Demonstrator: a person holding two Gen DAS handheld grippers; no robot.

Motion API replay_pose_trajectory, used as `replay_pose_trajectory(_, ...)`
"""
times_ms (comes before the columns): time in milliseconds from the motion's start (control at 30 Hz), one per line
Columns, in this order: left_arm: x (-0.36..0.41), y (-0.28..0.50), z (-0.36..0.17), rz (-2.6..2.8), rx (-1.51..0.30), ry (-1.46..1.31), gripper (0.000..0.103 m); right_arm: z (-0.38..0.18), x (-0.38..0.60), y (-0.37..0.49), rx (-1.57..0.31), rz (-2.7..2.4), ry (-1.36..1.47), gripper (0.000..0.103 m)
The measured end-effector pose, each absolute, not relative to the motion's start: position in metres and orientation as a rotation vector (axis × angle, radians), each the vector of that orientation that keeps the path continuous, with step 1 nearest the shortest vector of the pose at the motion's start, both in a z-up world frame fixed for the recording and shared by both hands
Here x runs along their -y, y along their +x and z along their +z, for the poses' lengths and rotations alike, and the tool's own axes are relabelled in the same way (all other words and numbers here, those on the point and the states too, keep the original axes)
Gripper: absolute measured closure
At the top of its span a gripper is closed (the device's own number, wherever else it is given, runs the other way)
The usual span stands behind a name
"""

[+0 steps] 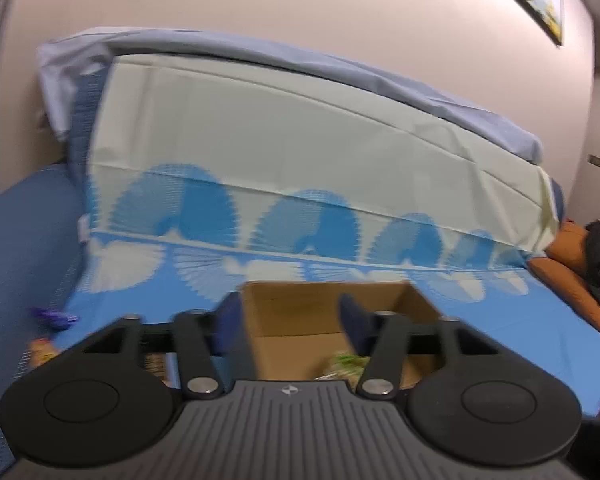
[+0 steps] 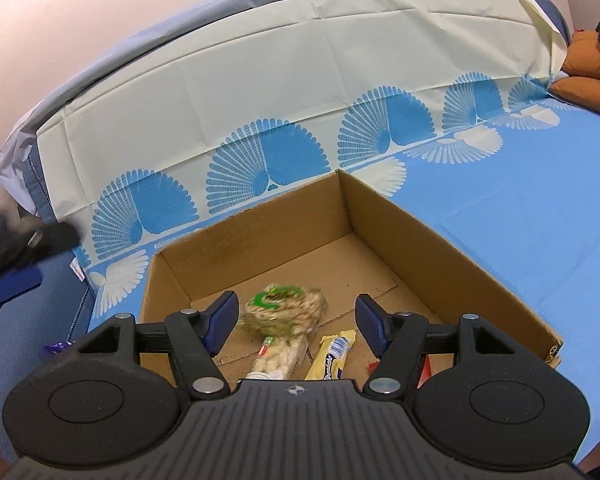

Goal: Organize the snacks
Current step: 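Carry both snacks over the box and open both tools to drop them, then move both tools back to the snack pile while the left tool grasps the small red candy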

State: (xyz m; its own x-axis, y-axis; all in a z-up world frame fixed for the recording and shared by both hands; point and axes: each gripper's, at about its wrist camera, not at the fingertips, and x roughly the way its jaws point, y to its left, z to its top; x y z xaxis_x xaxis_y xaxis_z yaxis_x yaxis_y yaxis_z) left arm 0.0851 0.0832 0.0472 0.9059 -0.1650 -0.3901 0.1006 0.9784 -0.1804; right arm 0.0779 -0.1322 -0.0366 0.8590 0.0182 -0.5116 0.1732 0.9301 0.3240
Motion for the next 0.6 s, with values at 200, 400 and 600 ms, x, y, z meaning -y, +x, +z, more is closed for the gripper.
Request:
replay_pose_trajectory(200,-0.174,0.06,0.039,0.067,-0.417,-0.202,0.067,-0.035,0.122,0.075,-0.524,-0.071,0.34,0.037)
replay_pose_trajectory(400,-0.237,0.038,0.006,0.187,-0.494,-0.198,0.067,-0.035,0.102,0.072,-0.514,-0.024,0.291,0.038)
replay_pose_trajectory(600,-0.237,0.047,-0.048,0.176,-0.631,-0.036,0.067,-0.036,0.078,0.075,-0.521,0.028,0.258,0.038)
